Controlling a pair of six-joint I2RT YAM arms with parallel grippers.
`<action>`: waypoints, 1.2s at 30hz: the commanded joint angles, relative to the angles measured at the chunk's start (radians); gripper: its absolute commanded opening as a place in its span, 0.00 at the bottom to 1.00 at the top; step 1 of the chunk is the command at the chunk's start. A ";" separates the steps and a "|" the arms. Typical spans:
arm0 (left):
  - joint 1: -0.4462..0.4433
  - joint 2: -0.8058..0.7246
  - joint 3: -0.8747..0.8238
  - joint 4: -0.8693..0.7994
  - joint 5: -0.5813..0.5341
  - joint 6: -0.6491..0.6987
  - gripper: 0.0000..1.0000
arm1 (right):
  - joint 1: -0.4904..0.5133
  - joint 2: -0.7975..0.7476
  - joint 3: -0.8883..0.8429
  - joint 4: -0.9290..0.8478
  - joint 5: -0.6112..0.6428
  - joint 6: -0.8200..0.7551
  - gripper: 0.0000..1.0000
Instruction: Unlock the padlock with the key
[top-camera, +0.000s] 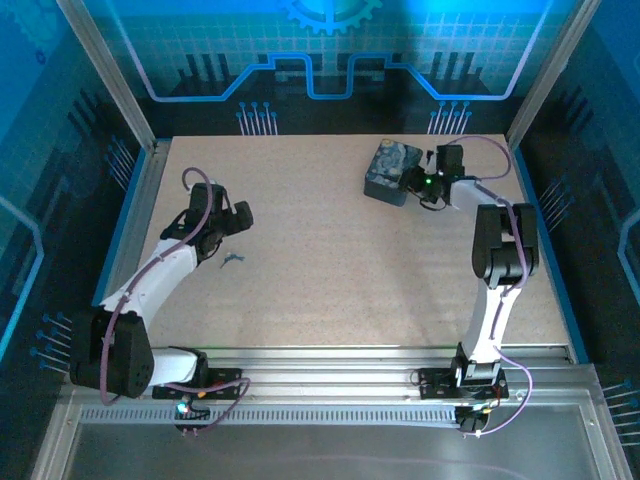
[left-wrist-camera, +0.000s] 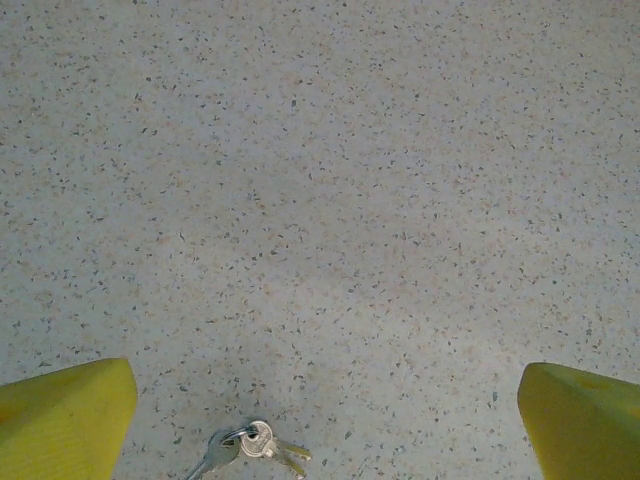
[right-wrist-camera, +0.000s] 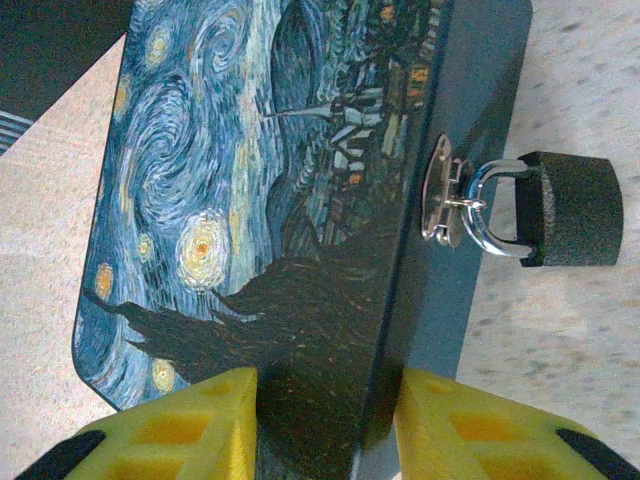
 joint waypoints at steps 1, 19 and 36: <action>-0.005 0.016 0.057 -0.070 0.017 -0.022 0.99 | 0.085 -0.007 -0.031 -0.039 -0.022 0.022 0.37; -0.149 0.091 0.074 -0.059 0.144 -0.198 0.99 | 0.489 -0.138 -0.306 0.263 0.021 0.506 0.34; -0.012 0.263 0.130 -0.340 -0.023 -0.346 0.71 | 0.414 -0.376 -0.330 -0.005 0.103 0.170 0.44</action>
